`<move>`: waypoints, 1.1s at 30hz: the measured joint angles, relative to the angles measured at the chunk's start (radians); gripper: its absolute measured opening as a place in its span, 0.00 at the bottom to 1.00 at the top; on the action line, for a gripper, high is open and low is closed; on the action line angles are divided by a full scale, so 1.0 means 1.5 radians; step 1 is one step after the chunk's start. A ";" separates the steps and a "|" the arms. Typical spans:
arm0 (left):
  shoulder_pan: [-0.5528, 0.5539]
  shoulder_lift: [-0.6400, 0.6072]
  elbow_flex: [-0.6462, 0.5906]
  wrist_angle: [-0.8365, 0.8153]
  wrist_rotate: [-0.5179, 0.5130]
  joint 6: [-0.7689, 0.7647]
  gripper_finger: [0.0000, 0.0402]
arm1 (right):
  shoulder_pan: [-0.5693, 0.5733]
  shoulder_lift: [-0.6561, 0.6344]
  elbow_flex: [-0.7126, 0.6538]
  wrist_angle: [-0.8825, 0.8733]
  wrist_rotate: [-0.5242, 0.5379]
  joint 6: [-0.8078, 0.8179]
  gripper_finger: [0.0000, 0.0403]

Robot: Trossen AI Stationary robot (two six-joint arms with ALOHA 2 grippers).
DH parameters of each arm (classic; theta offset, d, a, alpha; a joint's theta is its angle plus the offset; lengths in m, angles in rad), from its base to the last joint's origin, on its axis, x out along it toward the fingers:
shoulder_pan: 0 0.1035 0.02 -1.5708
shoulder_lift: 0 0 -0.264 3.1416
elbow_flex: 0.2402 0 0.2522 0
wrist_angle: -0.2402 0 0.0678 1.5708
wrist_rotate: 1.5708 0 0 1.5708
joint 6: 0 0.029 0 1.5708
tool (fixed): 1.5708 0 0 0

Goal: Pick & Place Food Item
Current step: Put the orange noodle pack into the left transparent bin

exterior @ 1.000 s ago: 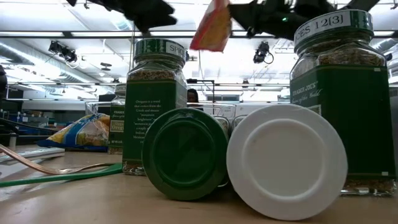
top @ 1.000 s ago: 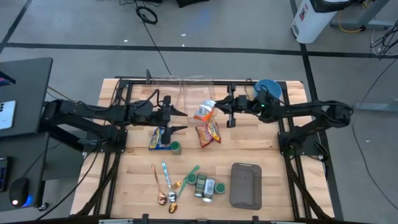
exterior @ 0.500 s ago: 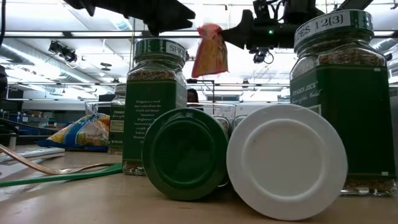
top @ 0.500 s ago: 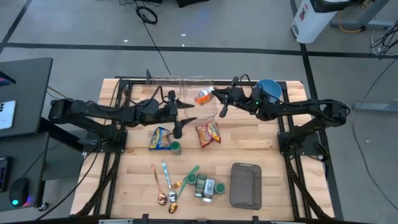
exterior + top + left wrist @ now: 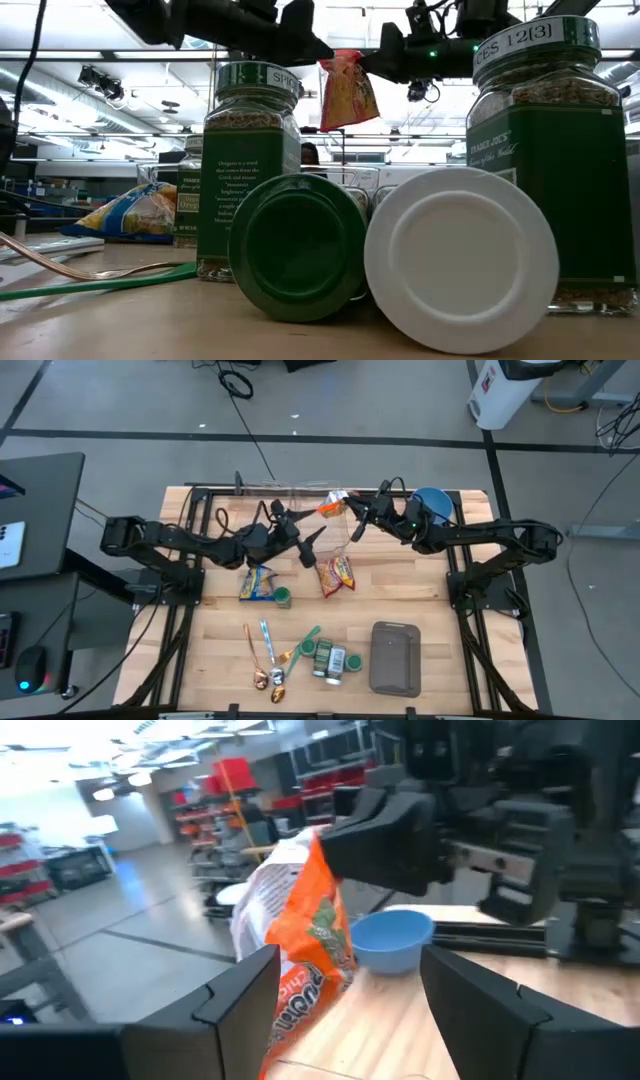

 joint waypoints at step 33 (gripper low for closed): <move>0.059 0.081 0.013 0.130 0.090 -0.087 0.22 | 0.002 0.000 0.000 -0.007 -0.002 -0.001 0.00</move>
